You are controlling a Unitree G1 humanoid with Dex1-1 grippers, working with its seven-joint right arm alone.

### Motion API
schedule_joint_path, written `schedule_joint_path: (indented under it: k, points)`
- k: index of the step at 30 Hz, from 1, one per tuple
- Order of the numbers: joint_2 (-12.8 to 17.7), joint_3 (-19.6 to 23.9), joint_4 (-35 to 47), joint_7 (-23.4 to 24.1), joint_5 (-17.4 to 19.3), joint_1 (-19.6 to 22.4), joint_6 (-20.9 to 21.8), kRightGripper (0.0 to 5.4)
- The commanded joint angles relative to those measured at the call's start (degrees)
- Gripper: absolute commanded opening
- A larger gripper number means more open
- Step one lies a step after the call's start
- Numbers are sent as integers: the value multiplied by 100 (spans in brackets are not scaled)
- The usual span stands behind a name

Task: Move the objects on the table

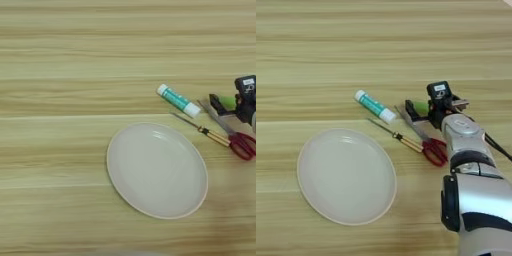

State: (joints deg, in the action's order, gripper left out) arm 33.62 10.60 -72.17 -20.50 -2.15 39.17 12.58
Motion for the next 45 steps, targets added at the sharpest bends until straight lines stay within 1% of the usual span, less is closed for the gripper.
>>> schedule_joint_path:
  k: [1,6,9,15,18,19,22,29,33,39,45]
  points:
    - [216,86,407,7,131,474,335,536]
    - [198,96,483,-56,175,450,552,536]
    - [166,132,556,-181,250,426,676,536]
    - [-3,151,909,-812,470,260,1090,536]
    - [-70,164,1091,-1110,579,174,1199,536]
    - [-102,187,1175,-1275,658,136,1228,536]
    - [-149,227,1343,-1581,817,64,1224,536]
    - [-151,240,1432,-1816,927,22,1081,536]
    - [-185,165,1540,-2058,958,-61,954,536]
    - [-230,45,1723,-2296,865,-220,791,536]
    - [-235,-106,1838,-2425,776,-352,665,536]
